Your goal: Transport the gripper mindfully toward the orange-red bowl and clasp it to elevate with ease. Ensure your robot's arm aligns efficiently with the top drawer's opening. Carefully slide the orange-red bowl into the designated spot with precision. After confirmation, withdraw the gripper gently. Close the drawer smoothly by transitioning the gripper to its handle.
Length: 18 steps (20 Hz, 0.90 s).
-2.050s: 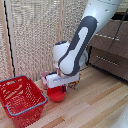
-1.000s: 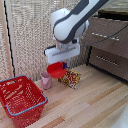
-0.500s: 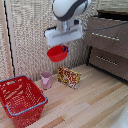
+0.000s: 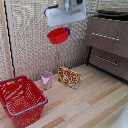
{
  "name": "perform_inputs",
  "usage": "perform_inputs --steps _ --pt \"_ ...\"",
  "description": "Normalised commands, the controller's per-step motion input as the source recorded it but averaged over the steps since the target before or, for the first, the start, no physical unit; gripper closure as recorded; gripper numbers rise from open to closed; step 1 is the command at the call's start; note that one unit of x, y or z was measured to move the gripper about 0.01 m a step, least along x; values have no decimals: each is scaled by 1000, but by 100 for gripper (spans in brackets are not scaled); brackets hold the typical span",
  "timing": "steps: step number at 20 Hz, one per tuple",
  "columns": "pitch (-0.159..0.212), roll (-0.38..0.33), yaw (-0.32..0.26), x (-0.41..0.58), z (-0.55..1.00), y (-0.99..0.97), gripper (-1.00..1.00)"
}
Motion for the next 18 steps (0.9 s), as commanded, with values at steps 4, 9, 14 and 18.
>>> perform_inputs --steps 4,9,14,18 --pt "2 -5 -245 271 802 -133 100" --pt "13 64 -193 155 775 -368 100" --pt "7 115 -124 63 710 -555 100" --pt "0 107 -110 87 643 -618 100"
